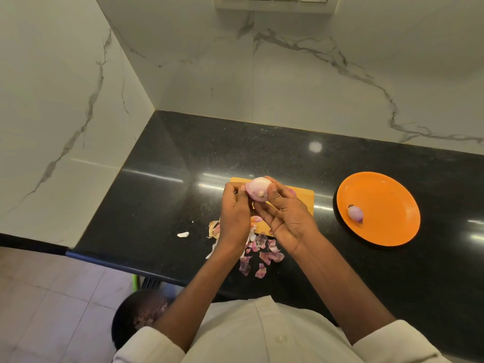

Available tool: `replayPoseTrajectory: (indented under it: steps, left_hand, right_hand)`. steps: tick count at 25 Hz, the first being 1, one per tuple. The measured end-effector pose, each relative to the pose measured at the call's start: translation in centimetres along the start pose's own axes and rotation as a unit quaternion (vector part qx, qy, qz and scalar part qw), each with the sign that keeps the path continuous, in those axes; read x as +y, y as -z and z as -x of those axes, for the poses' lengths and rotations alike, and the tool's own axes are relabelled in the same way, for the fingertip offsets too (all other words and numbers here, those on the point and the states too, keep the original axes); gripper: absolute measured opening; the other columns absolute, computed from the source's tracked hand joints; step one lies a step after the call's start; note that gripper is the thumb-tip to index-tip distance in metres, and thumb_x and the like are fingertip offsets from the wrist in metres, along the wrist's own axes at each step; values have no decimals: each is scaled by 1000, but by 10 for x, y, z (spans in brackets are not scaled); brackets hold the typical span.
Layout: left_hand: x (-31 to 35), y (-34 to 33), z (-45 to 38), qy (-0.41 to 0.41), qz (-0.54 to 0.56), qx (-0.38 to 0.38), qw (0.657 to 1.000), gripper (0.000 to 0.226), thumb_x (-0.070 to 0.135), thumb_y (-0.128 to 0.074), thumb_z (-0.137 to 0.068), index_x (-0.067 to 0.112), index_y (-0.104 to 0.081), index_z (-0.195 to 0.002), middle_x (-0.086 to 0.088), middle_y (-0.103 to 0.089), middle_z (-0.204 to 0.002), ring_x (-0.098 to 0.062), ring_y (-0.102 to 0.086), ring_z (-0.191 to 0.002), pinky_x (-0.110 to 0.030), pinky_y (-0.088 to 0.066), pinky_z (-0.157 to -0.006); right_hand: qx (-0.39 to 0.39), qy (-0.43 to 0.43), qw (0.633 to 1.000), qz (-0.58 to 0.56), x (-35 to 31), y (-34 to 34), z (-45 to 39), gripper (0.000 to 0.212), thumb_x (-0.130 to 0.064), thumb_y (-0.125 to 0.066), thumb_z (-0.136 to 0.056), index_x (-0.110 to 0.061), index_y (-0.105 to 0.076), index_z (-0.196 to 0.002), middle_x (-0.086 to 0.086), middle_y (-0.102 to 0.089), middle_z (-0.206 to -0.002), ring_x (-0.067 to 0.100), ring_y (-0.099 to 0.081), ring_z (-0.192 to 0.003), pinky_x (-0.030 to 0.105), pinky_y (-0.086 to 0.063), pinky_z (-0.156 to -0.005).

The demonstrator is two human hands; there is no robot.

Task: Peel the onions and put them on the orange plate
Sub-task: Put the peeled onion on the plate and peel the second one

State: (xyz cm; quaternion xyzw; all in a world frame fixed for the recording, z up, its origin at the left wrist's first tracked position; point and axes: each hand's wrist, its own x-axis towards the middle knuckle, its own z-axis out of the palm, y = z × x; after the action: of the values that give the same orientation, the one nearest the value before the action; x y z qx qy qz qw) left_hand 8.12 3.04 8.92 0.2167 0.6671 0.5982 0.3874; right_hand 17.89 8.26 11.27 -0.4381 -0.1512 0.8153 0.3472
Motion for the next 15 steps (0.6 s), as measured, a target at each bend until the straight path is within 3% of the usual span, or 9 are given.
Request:
replayPoseTrajectory:
  steps: [3, 6, 9, 13, 15]
  left_hand:
    - [9, 2, 1, 23, 43, -41, 998, 40, 39, -43, -115, 3, -57, -122, -12, -66, -96, -19, -66, -82, -37, -61, -70]
    - [15, 3, -2, 43, 39, -43, 997, 34, 40, -46, -114, 8, -55, -118, -10, -68, -98, -14, -66, -75, -37, -59, -65]
    - [10, 6, 0, -6, 0, -18, 1000, 22, 32, -43, -116, 12, -51, -110, -13, -64, -103, -15, -61, -73, -31, -56, -60]
    - [7, 9, 7, -90, -97, -6, 991, 19, 27, -36, -117, 12, -47, -109, -8, -61, -99, -10, -59, -75, -24, -53, -59]
    - [6, 9, 9, -100, -98, -3, 990, 21, 26, -36, -117, 11, -47, -109, -11, -62, -98, -11, -59, -75, -24, -53, -59]
  right_hand:
    - [-13, 86, 992, 87, -7, 0, 7, 24, -5, -67, -97, -14, -76, -118, 9, -77, -119, 26, -75, -113, 38, -63, -95]
    - [-35, 131, 977, 164, -5, 4, 11, 25, -1, -66, -97, -16, -76, -115, 2, -78, -118, 23, -72, -118, 36, -61, -99]
    - [-67, 112, 980, 154, -2, 5, 13, 26, -1, -61, -101, -11, -71, -123, 5, -75, -124, 23, -70, -122, 36, -59, -102]
    - [-67, 119, 974, 178, -1, 0, 18, 28, -22, -74, -92, -14, -69, -118, 5, -77, -115, 22, -73, -107, 34, -61, -92]
    - [-58, 127, 976, 168, 1, -2, 18, 24, -11, -72, -94, -14, -65, -117, 6, -78, -114, 26, -74, -112, 34, -61, -94]
